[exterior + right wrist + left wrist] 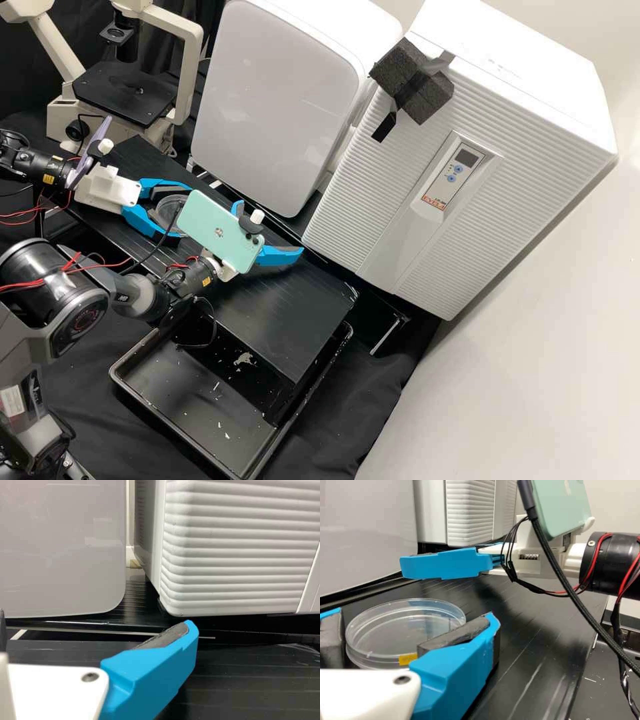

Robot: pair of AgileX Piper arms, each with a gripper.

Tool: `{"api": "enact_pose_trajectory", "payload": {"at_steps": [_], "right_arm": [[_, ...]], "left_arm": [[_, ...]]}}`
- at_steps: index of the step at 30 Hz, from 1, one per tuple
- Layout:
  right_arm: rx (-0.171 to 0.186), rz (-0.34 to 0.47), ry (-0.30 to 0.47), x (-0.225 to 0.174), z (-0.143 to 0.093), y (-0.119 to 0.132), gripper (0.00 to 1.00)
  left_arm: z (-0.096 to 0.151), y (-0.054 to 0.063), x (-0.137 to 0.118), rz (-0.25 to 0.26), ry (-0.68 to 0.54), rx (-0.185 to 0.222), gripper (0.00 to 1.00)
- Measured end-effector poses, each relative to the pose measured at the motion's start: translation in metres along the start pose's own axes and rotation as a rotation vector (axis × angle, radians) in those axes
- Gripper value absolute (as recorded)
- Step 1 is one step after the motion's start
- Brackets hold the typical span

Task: Place the petri dish on the microscope

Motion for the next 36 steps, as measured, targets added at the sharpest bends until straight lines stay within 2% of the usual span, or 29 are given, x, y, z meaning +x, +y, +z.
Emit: {"api": "enact_pose_trajectory", "payload": {"at_steps": [18, 23, 30, 34, 36], "right_arm": [[0.000, 0.000, 0.000, 0.000, 0.000, 0.000, 1.00], [0.000, 0.000, 0.000, 0.000, 0.000, 0.000, 1.00], [0.000, 0.000, 0.000, 0.000, 0.000, 0.000, 1.00], [0.000, 0.000, 0.000, 0.000, 0.000, 0.000, 1.00], [0.000, 0.000, 0.000, 0.000, 0.000, 0.000, 1.00]], "left_arm": [[0.000, -0.001, -0.001, 0.001, -0.004, -0.002, 0.00], [-0.003, -0.002, -0.009, 0.005, 0.011, -0.013, 0.00], [-0.017, 0.007, -0.034, 0.010, 0.098, -0.012, 0.00], [-0.024, 0.018, -0.052, 0.044, 0.154, -0.022, 0.00], [-0.025, 0.027, -0.062, 0.071, 0.171, -0.015, 0.00]]}}
